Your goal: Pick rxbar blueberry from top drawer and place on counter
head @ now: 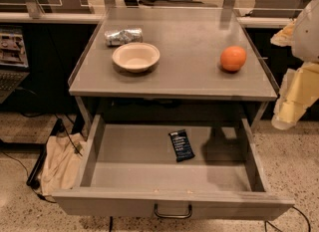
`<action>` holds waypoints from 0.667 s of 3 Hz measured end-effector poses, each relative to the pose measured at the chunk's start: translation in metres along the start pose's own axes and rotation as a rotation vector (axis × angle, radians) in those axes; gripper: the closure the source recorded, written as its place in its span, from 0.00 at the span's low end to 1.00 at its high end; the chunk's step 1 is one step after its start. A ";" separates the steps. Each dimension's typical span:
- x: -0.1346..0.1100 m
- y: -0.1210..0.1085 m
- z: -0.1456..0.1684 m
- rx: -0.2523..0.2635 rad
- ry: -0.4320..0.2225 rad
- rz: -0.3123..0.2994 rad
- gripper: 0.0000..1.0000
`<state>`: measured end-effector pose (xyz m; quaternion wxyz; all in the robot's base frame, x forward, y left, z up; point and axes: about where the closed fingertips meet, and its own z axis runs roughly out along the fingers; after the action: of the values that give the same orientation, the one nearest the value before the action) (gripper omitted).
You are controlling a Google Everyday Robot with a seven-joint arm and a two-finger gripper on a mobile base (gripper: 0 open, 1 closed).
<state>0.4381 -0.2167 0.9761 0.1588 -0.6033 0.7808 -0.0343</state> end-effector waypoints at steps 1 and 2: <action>0.000 0.000 0.000 0.000 0.000 0.000 0.00; 0.000 -0.001 0.000 0.017 -0.006 0.017 0.00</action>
Offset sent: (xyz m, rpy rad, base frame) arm 0.0022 -0.0024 -0.0047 0.0187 -0.0239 -0.0539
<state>0.4389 -0.2169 0.9764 0.1666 -0.5953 0.7852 -0.0380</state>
